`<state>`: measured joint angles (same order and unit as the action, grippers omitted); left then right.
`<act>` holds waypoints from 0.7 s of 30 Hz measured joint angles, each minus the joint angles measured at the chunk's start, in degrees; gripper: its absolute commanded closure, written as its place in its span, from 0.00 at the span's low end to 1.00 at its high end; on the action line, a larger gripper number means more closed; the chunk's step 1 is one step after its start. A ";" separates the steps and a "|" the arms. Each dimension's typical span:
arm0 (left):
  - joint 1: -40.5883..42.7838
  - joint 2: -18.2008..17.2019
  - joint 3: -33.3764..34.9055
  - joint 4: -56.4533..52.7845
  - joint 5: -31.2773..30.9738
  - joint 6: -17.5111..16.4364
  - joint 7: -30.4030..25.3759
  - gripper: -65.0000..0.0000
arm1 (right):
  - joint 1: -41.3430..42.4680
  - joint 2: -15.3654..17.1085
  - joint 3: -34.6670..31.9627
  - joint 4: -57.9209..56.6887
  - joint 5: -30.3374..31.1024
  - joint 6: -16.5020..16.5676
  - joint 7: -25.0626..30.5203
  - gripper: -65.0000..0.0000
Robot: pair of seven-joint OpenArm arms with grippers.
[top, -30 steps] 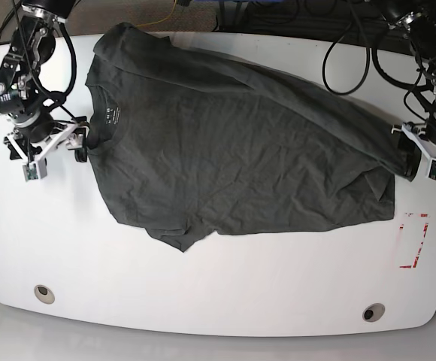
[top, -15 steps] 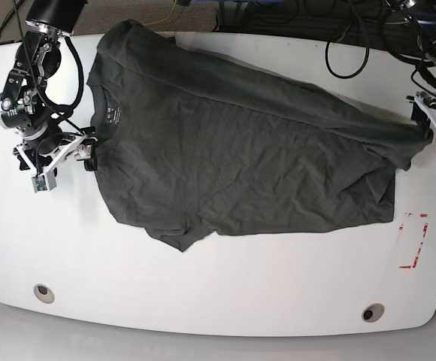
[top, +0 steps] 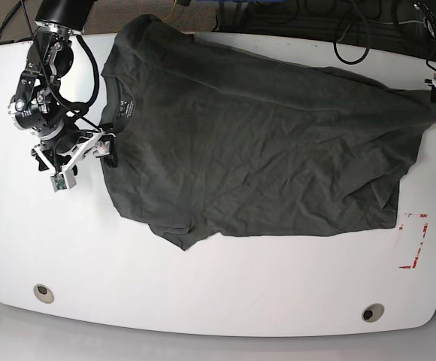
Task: Layout the t-shirt on the table in an organized manner, then fold the t-shirt properly
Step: 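Move both grippers onto the shirt body and grasp cloth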
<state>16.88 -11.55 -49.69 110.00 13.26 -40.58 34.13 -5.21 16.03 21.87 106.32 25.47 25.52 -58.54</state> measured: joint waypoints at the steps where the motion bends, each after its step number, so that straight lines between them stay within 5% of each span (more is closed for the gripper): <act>1: -0.98 -0.09 0.02 0.00 0.04 0.04 -0.15 0.27 | 0.04 -0.04 -0.17 0.00 0.00 0.00 0.00 0.16; 9: -11.80 0.85 3.93 0.20 1.36 0.31 -0.76 0.27 | 0.39 -1.33 -1.62 -0.22 -2.69 0.02 0.24 0.16; 14: -14.64 1.79 6.29 0.20 6.34 -0.42 -0.72 0.27 | 0.66 -1.22 -2.14 -0.28 -5.16 -0.02 0.24 0.16; 21: -16.48 1.09 12.24 -0.22 5.46 0.66 -0.33 0.27 | 0.90 -1.31 -2.54 -0.33 -5.14 0.00 0.44 0.16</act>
<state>0.40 -10.46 -37.45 109.78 18.72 -39.92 33.80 -4.32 14.72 19.33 106.00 20.34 25.52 -58.11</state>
